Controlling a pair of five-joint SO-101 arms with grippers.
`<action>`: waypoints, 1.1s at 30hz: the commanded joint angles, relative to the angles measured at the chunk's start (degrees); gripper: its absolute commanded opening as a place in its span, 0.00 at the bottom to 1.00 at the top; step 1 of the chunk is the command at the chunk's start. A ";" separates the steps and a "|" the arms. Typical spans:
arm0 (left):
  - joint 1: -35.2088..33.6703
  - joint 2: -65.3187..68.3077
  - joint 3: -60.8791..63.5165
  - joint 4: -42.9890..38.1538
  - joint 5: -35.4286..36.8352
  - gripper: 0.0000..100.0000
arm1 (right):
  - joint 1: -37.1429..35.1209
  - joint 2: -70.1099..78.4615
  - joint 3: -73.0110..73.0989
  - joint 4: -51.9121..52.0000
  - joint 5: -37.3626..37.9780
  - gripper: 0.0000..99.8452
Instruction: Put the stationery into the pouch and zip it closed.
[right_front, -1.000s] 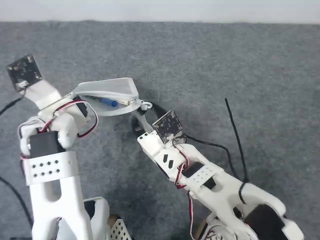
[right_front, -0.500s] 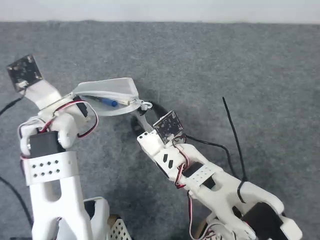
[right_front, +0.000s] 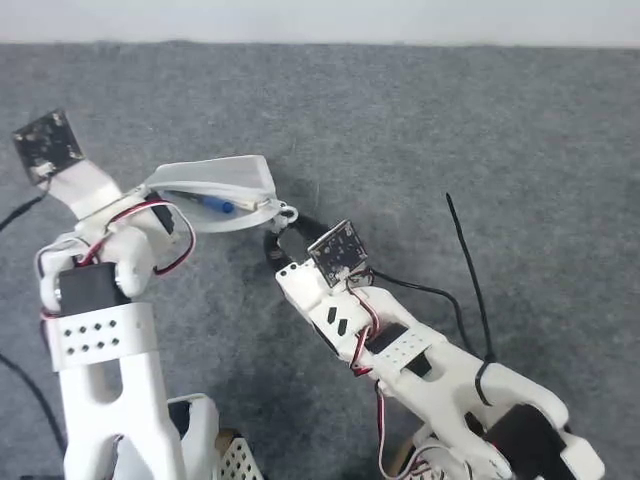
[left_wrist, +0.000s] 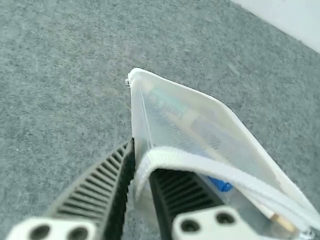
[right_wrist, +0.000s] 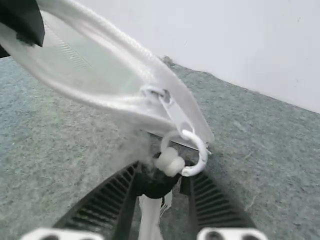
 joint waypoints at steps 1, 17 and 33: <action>0.18 -0.35 -0.75 -1.76 -0.35 0.01 | -0.31 -0.66 -3.60 -1.63 1.05 0.07; 0.00 -0.70 -0.04 -1.93 -0.35 0.01 | -0.92 -11.56 -1.23 12.53 6.86 0.01; 2.29 -0.70 1.27 -1.85 -0.09 0.19 | -7.52 -41.71 -1.58 55.08 13.27 0.01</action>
